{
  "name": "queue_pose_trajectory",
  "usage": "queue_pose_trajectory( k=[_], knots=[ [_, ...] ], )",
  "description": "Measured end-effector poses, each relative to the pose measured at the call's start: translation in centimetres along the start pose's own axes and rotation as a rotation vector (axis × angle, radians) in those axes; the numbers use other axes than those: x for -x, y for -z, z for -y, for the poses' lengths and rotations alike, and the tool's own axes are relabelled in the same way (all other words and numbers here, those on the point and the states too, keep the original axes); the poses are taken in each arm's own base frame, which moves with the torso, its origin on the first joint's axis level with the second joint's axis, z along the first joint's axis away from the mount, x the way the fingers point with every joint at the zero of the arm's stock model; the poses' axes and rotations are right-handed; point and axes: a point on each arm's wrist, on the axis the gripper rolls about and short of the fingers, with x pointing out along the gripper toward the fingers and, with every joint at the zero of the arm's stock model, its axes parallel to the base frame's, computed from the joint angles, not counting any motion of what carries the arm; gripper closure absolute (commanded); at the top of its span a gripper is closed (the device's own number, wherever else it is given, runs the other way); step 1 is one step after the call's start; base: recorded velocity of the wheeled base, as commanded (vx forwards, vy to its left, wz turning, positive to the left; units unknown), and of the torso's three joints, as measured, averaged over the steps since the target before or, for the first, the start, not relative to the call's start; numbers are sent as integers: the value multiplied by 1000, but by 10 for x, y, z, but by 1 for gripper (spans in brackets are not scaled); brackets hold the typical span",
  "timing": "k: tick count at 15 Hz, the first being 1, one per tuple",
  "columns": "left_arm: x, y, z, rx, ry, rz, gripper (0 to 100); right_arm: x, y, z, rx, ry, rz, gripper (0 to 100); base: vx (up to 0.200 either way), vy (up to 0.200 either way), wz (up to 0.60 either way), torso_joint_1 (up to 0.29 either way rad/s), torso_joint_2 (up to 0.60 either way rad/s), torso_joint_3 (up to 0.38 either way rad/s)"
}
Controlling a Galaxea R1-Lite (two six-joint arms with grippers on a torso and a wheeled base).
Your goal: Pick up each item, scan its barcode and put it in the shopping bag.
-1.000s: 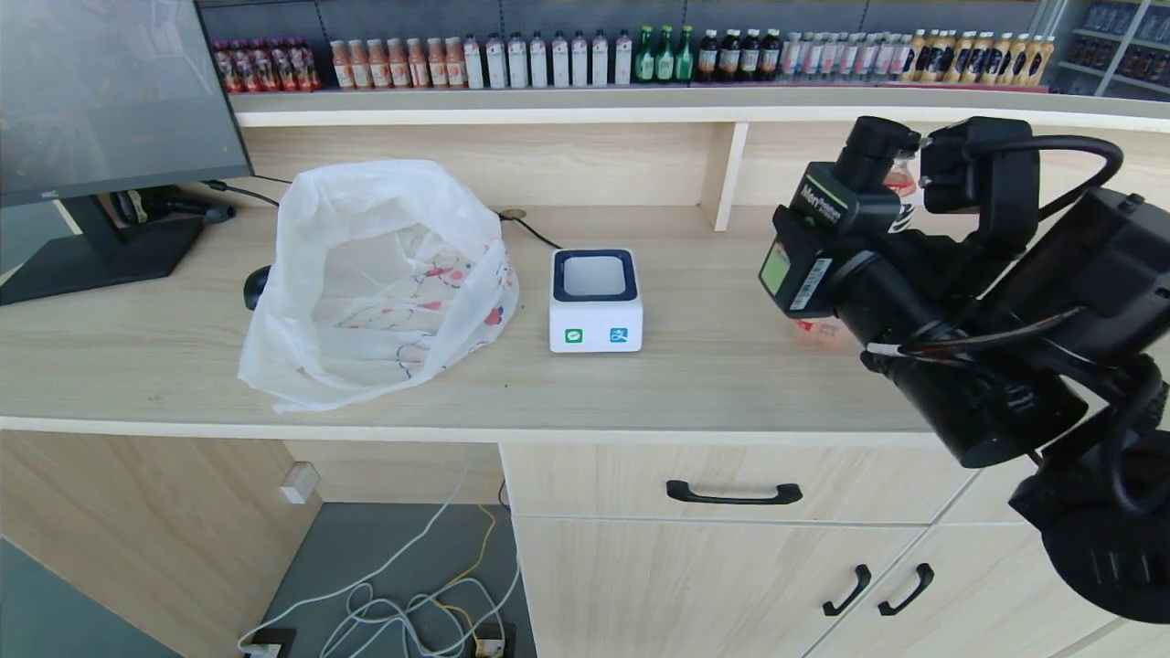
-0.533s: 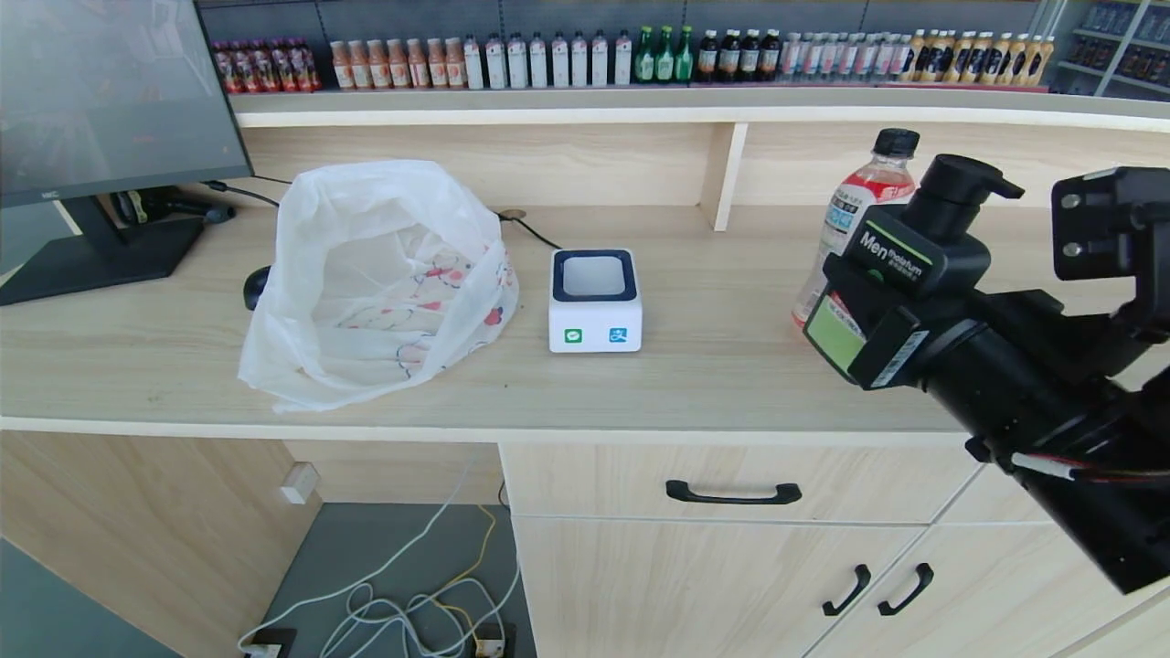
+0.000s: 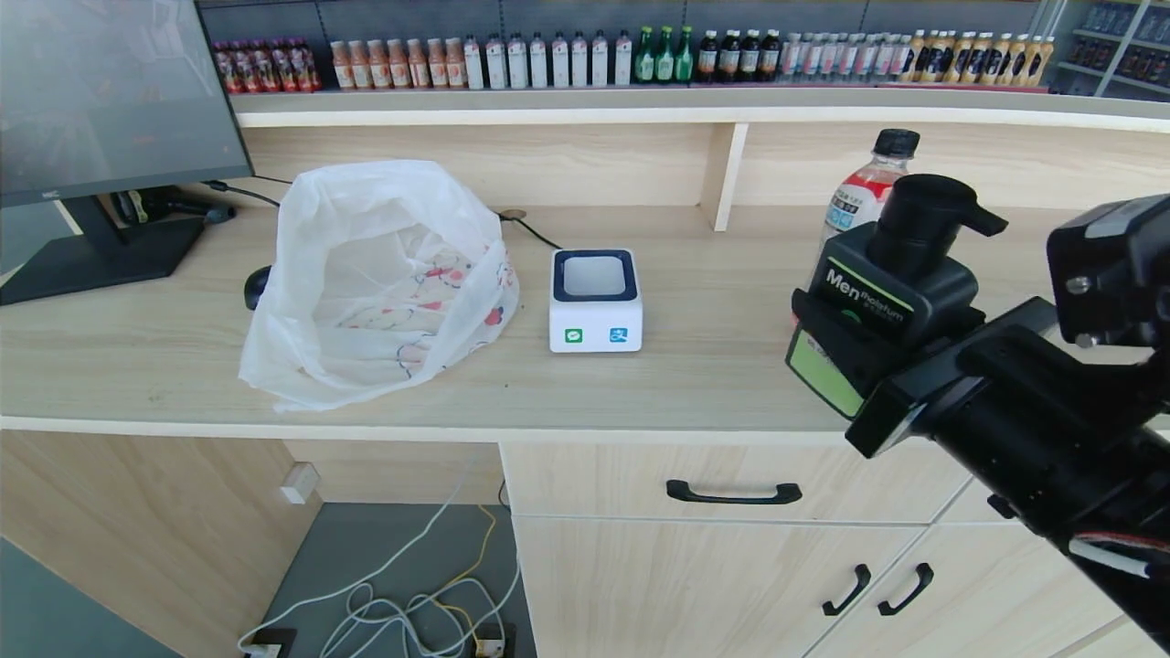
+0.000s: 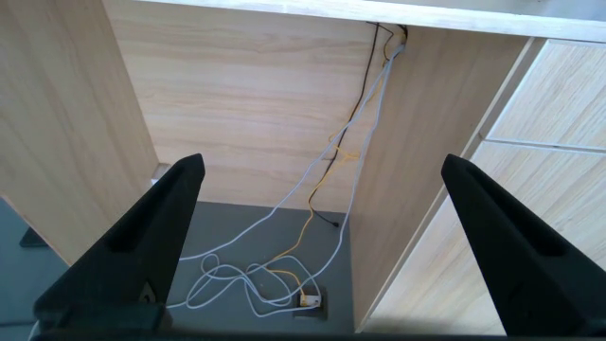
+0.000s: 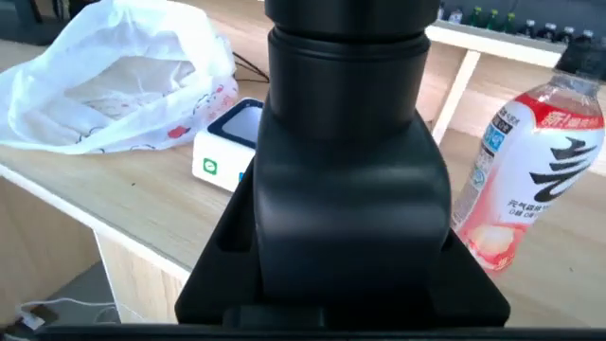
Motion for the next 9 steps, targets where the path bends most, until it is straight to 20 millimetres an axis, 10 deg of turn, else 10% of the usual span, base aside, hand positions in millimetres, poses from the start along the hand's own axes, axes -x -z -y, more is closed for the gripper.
queue_pose_trajectory(
  k=[9],
  knots=[
    [0, 0, 0, 0, 0, 0, 0, 7, 0, -22, 501, -348, 200, 100, 0, 0, 0, 0, 0, 0]
  ],
)
